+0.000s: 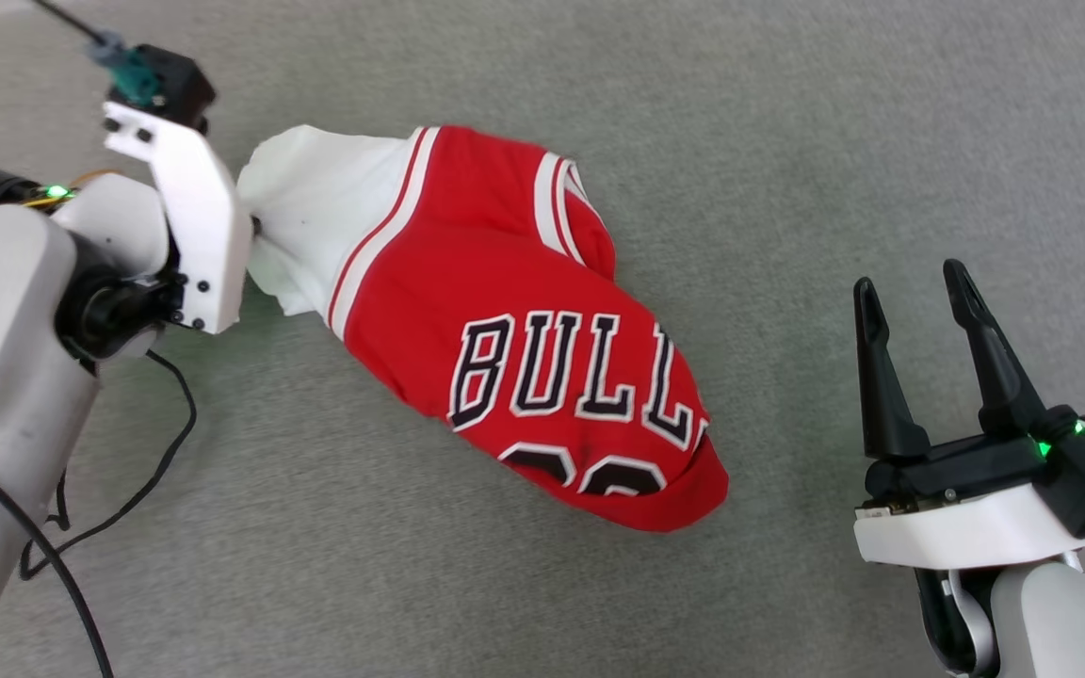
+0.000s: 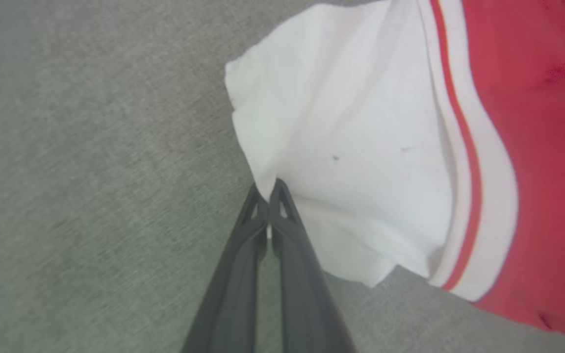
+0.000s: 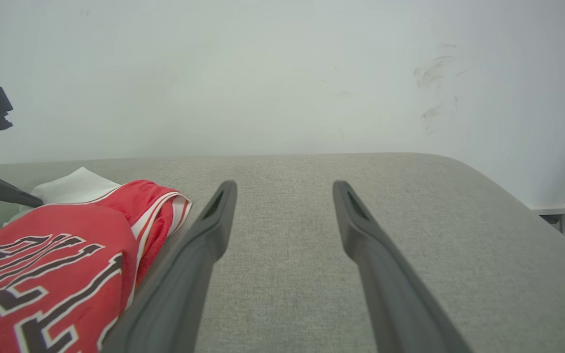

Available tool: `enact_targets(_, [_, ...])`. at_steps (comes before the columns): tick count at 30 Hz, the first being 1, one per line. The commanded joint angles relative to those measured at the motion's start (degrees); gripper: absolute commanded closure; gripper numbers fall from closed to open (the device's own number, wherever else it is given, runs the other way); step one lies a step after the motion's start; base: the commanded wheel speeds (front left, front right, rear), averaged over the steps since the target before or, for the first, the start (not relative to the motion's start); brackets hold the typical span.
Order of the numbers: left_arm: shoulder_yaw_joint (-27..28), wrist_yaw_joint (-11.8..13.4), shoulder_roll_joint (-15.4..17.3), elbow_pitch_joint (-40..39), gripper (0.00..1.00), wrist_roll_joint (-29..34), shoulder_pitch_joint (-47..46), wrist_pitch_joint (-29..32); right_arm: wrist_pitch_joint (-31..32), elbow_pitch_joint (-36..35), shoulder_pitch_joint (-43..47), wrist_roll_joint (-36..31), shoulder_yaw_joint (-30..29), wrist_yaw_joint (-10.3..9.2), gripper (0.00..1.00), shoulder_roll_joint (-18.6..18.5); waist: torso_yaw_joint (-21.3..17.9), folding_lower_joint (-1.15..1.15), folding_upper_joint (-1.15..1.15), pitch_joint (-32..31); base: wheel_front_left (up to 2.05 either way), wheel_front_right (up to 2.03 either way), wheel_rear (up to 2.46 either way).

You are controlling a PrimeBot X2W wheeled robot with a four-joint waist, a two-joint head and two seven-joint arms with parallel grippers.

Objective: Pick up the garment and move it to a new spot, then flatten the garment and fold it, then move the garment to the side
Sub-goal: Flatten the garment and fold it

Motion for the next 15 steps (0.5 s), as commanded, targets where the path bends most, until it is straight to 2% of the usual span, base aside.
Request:
enact_targets(1, [0.93, 0.14, 0.47, -0.62, 1.00, -0.80, 1.19, -1.80, -0.14, 0.20, 0.22, -0.76, -0.13, -0.03, 0.00, 0.00, 2.06, -0.01, 0.00, -2.14, 0.00, 0.00, 0.00])
enact_targets(8, [5.34, 0.50, 5.08, -3.64, 1.00, -3.37, 7.20, -9.93, -0.13, 1.25, 1.96, -2.55, -0.59, -0.04, 0.00, 0.00, 6.60, -0.01, 0.00, -7.05, 0.00, 0.00, 0.00])
enact_targets(12, [7.34, 2.32, 7.67, -5.17, 1.00, -4.11, 13.54, -14.23, -0.13, 1.69, 3.18, -3.64, -0.70, -0.04, 0.00, 0.00, 8.93, -0.01, 0.00, -9.36, 0.00, 0.00, 0.00])
enact_targets(15, [8.45, 3.78, 8.40, -6.62, 1.00, -5.36, 19.04, -16.70, -0.13, 1.98, 3.84, -4.19, -0.69, -0.04, 0.00, 0.00, 10.25, -0.01, 0.00, -10.77, 0.00, 0.00, 0.00])
